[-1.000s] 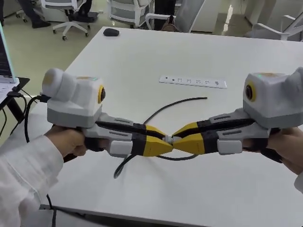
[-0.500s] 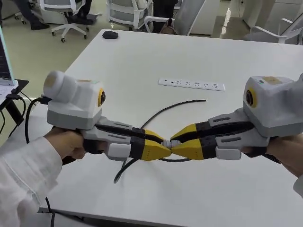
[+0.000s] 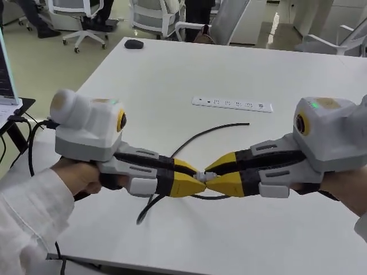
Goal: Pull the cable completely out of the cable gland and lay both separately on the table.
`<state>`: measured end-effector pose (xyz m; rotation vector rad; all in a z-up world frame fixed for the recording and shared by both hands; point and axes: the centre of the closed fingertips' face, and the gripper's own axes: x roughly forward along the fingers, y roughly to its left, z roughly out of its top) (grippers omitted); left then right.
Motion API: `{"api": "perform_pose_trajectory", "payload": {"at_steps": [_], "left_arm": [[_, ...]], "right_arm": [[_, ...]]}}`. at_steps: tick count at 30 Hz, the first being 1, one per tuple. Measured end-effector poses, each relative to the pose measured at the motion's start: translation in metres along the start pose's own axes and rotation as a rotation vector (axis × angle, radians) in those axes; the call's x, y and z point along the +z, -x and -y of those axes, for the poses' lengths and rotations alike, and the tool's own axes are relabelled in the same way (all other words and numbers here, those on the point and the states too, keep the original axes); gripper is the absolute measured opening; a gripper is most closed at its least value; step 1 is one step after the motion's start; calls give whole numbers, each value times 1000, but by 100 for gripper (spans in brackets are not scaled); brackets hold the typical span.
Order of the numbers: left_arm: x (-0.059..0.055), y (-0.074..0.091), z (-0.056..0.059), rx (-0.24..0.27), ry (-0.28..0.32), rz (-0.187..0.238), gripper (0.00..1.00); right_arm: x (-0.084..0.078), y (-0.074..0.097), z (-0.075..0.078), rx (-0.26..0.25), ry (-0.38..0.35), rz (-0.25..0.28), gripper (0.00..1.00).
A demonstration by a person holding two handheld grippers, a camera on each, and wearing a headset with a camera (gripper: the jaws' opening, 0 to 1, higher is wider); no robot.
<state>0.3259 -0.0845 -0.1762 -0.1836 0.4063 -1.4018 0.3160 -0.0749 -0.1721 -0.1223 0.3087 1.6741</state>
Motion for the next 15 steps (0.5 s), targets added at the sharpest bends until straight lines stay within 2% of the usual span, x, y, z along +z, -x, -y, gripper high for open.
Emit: {"api": "perform_pose_trajectory", "payload": {"at_steps": [1, 2, 3, 4, 5, 6, 7, 9, 12, 15], "left_arm": [[3, 1, 0, 0, -18, 10, 15], [9, 1, 1, 3, -51, 41, 15], [13, 3, 2, 6, -74, 54, 15], [15, 4, 1, 14, -107, 58, 15], [17, 5, 1, 25, -164, 53, 15], [19, 5, 1, 31, -202, 53, 15], [20, 5, 2, 35, -237, 52, 15], [24, 5, 4, 41, -311, 47, 15], [28, 3, 7, 44, -368, 46, 15], [30, 2, 6, 46, -385, 49, 15]], "right_arm": [[6, 2, -1, 15, -65, 46, 12], [8, 4, 1, 15, -122, 65, 13], [15, 8, 7, 1, -180, 123, 17], [20, 11, 10, 4, -210, 162, 22], [25, 15, 14, 4, -272, 204, 27], [28, 18, 16, 10, -304, 230, 28], [32, 22, 15, 37, -359, 262, 27], [34, 25, 19, 40, -423, 286, 30], [32, 26, 18, 55, -438, 283, 32], [29, 23, 14, 70, -451, 265, 33]]}}
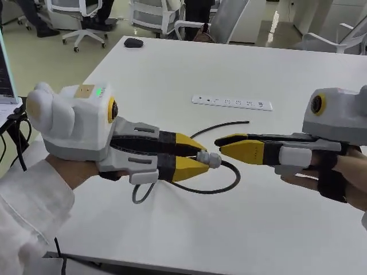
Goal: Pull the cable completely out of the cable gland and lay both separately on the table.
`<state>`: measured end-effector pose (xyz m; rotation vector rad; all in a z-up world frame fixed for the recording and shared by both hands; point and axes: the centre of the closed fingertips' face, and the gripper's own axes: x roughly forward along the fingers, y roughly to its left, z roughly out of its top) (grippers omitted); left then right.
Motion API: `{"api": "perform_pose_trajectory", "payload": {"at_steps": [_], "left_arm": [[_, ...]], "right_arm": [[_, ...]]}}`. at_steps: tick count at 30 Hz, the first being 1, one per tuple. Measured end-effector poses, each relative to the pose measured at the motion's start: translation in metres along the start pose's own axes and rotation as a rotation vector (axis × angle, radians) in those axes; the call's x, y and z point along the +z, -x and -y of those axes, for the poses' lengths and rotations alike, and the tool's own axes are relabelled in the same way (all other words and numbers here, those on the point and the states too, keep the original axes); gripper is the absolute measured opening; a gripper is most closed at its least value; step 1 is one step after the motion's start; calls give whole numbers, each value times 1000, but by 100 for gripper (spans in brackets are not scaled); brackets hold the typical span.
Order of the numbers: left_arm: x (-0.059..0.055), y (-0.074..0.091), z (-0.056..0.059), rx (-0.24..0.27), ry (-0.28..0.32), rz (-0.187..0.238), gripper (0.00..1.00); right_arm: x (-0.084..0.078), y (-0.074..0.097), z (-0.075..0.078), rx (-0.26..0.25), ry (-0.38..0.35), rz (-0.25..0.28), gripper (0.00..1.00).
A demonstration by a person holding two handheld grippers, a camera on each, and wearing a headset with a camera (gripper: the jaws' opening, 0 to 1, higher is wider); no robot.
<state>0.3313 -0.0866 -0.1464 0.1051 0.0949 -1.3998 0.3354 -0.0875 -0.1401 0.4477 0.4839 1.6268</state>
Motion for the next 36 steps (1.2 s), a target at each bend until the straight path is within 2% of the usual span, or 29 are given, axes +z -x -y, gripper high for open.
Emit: {"api": "perform_pose_trajectory", "payload": {"at_steps": [6, 13, 18, 30, 36], "left_arm": [[2, 0, -3, 11, -38, 10, 15], [4, 0, -2, 7, -74, 17, 15], [4, -2, -1, 3, -84, 18, 15], [3, -3, 0, 3, -98, 16, 15], [2, -3, 0, 7, -93, 17, 15]], "right_arm": [[-13, -4, -2, 25, -34, -41, 30], [-13, -7, -4, 40, -54, -38, 24], [-12, -7, -3, 44, -69, -33, 17], [-14, -7, -2, 41, -91, -36, 16], [-15, -8, -5, 46, -91, -44, 12]]}}
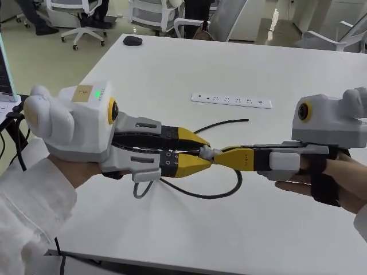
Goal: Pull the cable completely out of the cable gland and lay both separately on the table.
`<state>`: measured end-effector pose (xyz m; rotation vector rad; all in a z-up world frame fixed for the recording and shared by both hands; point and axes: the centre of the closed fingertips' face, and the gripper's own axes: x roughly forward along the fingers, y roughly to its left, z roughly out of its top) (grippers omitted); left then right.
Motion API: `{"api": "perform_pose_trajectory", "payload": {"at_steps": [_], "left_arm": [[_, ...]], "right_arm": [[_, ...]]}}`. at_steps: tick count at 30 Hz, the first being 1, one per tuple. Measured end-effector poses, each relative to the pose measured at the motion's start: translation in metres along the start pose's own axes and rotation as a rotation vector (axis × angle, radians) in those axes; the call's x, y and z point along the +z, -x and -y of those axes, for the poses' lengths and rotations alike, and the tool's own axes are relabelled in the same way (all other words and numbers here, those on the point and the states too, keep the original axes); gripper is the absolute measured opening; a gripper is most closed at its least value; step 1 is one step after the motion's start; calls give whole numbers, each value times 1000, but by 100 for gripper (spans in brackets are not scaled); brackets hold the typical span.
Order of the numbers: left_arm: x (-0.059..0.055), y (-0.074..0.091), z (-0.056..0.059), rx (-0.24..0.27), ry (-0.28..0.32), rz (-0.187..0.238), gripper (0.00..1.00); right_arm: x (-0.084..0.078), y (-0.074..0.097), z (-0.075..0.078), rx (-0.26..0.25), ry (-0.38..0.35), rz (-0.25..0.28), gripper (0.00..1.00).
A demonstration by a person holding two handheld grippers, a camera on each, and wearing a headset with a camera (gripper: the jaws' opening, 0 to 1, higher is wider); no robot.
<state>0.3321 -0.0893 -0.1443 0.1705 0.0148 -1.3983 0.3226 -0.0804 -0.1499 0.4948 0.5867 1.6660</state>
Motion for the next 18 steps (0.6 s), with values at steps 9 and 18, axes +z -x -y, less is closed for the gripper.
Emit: {"api": "perform_pose_trajectory", "payload": {"at_steps": [9, 18], "left_arm": [[-4, -1, -1, -1, 56, -5, 15], [-5, 0, -5, -2, 212, 12, 15]], "right_arm": [[-3, 0, 2, -29, 36, -28, 11], [0, 1, 4, -63, 116, -41, 10]]}}
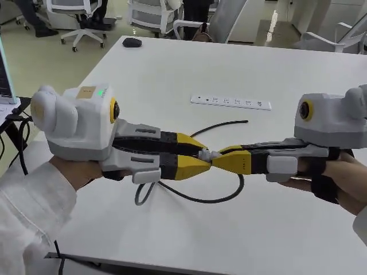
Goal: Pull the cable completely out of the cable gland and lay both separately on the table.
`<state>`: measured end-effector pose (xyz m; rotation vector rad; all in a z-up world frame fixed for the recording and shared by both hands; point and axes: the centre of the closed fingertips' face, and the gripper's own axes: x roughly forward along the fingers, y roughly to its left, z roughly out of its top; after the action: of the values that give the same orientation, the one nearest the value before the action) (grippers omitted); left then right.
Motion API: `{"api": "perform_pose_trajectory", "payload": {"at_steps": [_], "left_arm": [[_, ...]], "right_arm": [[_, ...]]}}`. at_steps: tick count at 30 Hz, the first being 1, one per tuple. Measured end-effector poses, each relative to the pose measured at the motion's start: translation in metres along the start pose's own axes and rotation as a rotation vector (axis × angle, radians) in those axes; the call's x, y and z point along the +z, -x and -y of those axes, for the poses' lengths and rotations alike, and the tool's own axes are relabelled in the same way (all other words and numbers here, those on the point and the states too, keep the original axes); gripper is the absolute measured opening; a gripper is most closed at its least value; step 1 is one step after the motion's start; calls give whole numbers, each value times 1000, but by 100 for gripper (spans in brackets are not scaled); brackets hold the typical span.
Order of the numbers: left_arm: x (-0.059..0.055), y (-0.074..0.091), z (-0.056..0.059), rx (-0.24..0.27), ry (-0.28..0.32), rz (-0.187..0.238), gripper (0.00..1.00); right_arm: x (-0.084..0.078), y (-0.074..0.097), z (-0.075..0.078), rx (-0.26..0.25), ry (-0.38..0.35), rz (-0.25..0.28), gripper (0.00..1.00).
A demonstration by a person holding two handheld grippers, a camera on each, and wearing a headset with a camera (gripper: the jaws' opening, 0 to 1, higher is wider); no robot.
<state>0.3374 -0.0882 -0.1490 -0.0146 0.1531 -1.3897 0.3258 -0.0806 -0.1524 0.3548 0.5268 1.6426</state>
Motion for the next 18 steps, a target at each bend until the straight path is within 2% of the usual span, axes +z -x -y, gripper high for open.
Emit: {"api": "perform_pose_trajectory", "payload": {"at_steps": [4, 6, 7, 8, 10, 12, 14, 18], "left_arm": [[-1, 0, -1, -1, 31, -3, 15], [-3, 0, 0, -4, 66, -9, 15], [-4, 0, 0, -4, 109, -15, 15], [-5, 0, 0, -5, 126, -17, 15], [-6, 0, -1, -3, 131, -20, 15], [-8, 0, -1, -4, 173, -21, 15], [-8, 0, -2, -5, 185, -19, 15], [-10, -1, -1, -16, 246, -19, 15]], "right_arm": [[0, 0, 2, -5, 17, -8, 10], [-2, -1, 2, -8, 29, -15, 10], [-2, -1, 1, -10, 37, -18, 10], [-3, -1, 2, -12, 39, -21, 10], [-4, -1, 2, -20, 57, -28, 10], [-4, -1, 2, -24, 70, -33, 10], [-4, -1, 1, -30, 92, -37, 10], [-5, -2, 0, -40, 141, -55, 10]]}}
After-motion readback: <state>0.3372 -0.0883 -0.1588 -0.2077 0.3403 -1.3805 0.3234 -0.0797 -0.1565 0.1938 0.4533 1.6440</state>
